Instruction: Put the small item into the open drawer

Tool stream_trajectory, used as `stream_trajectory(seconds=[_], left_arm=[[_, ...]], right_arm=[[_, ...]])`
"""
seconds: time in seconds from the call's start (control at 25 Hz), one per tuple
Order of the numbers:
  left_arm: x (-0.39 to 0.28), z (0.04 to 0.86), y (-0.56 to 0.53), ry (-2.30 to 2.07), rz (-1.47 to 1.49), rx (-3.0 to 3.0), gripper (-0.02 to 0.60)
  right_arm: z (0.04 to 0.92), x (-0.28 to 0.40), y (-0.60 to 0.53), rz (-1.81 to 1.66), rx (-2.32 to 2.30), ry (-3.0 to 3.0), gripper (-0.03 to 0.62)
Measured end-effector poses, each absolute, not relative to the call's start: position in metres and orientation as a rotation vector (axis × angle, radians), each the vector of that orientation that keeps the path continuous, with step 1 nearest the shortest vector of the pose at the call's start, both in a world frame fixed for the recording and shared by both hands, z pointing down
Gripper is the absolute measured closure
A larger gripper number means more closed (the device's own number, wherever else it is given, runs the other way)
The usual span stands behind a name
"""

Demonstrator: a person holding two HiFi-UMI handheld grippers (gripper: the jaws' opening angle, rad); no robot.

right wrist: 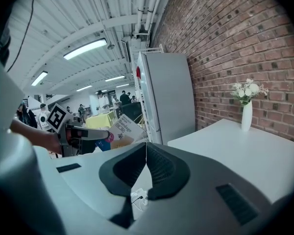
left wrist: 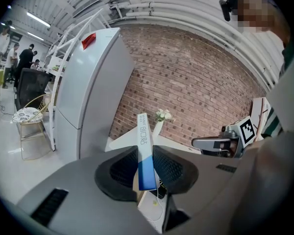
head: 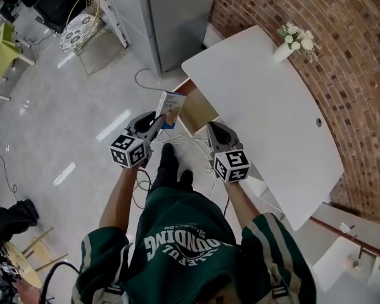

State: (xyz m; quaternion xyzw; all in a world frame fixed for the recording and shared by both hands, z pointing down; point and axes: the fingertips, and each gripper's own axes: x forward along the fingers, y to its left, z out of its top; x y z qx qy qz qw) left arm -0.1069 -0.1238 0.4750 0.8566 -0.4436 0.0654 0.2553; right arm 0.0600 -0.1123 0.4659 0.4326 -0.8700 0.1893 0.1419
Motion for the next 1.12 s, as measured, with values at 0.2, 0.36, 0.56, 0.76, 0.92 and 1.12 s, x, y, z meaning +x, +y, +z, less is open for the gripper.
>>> stream_trajectory(seconds=[0.2,0.36,0.56,0.76,0.92,1.12], left_arm=[[-0.108,0.492,-0.152,-1.161,0.225,2.345,0.479],[-0.105,0.511,-0.163,-1.108,0.259,2.341,0.479],[-0.102,0.536,-0.179,-1.065,0.297,2.33,0.479],[-0.095,0.564,-0.185,-1.021,0.348,2.323,0.479],[-0.093,0.582,-0.197,-0.994,0.396,2.337,0.479],[-0.084,0.608,-0.203,-0.932,0.457,2.348,0.479]], right_arm=[[0.477,0.053,-0.131,0.563,1.26,-2.485,0.569],[0.49,0.053,-0.134,0.593,1.272,-2.441,0.569],[0.503,0.05,-0.146,0.615,1.28,-2.41,0.569],[0.52,0.051,-0.146,0.647,1.284,-2.371,0.569],[0.533,0.048,-0.151,0.664,1.279,-2.36,0.569],[0.548,0.048,-0.149,0.696,1.29,-2.329,0.569]])
